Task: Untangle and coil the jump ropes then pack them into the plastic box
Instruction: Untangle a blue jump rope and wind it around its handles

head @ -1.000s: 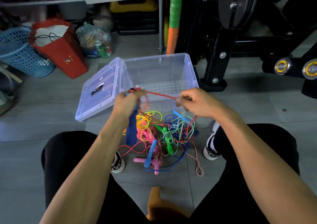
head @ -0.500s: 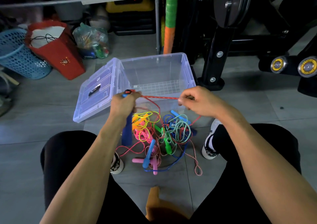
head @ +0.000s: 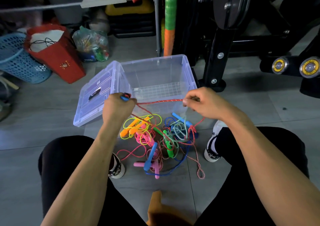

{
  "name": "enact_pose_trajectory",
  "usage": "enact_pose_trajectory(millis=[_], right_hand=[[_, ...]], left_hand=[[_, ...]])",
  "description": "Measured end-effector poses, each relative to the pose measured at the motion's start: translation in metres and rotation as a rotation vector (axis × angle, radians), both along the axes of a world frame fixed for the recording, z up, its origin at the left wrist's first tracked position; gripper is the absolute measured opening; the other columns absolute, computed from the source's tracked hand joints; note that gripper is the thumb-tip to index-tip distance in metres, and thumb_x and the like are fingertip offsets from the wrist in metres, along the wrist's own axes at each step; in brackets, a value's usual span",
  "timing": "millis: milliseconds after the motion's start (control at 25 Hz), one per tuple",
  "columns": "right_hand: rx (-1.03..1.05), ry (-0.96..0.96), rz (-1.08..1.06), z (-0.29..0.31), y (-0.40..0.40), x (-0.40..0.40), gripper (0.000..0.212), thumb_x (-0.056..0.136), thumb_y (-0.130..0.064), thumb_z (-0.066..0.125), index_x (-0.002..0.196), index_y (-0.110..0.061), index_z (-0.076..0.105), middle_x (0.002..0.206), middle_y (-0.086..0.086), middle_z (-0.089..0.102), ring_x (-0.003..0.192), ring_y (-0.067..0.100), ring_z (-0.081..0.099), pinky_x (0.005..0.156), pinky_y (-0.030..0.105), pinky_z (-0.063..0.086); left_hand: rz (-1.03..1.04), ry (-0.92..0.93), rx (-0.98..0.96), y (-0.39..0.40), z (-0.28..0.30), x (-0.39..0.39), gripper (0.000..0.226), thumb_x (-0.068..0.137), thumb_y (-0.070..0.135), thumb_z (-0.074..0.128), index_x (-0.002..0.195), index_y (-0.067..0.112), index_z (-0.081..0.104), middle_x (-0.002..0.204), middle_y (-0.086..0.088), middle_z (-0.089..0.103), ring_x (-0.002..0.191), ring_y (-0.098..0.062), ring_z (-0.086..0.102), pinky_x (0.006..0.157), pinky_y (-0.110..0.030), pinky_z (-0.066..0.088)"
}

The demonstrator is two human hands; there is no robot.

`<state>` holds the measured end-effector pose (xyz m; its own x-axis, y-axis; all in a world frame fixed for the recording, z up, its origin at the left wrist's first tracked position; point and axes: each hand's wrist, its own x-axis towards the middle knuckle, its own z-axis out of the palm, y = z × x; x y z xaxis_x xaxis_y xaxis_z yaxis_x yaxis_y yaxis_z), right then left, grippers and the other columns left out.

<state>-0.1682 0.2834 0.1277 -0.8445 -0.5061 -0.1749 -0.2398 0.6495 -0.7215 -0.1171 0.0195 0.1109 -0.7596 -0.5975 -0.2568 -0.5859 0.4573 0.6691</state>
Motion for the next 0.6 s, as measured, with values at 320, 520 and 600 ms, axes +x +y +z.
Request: enact_pose_trajectory(millis=[320,520,600], right_hand=[[-0.106,-0.028,0.059,0.001,-0.028,0.009,0.019,0.094,-0.027,0.060,0.086,-0.012,0.070,0.068,0.001,0.064,0.063,0.017,0.057,0.064,0.038,0.051],[-0.053,0.078,0.008,0.001,-0.011,-0.002,0.021,0.095,-0.027,0.058,0.078,-0.022,0.070,0.069,0.007,0.066,0.065,0.028,0.062,0.065,0.045,0.051],[-0.075,0.071,0.040,0.002,-0.019,0.001,0.021,0.096,-0.027,0.058,0.079,-0.023,0.070,0.069,0.006,0.066,0.064,0.024,0.062,0.065,0.044,0.051]], left_hand=[[-0.183,0.227,0.679,0.048,0.019,0.007,0.023,0.084,0.011,0.070,0.065,0.009,0.058,0.051,-0.005,0.052,0.037,-0.016,0.043,0.041,-0.021,0.037],[-0.057,0.272,0.409,0.014,0.014,-0.001,0.004,0.079,0.009,0.072,0.080,0.012,0.070,0.071,0.000,0.068,0.049,-0.017,0.054,0.048,-0.026,0.046],[-0.319,0.279,0.506,0.032,0.019,0.002,0.019,0.083,0.008,0.072,0.099,0.019,0.070,0.092,0.008,0.074,0.062,-0.018,0.060,0.046,-0.026,0.048]])
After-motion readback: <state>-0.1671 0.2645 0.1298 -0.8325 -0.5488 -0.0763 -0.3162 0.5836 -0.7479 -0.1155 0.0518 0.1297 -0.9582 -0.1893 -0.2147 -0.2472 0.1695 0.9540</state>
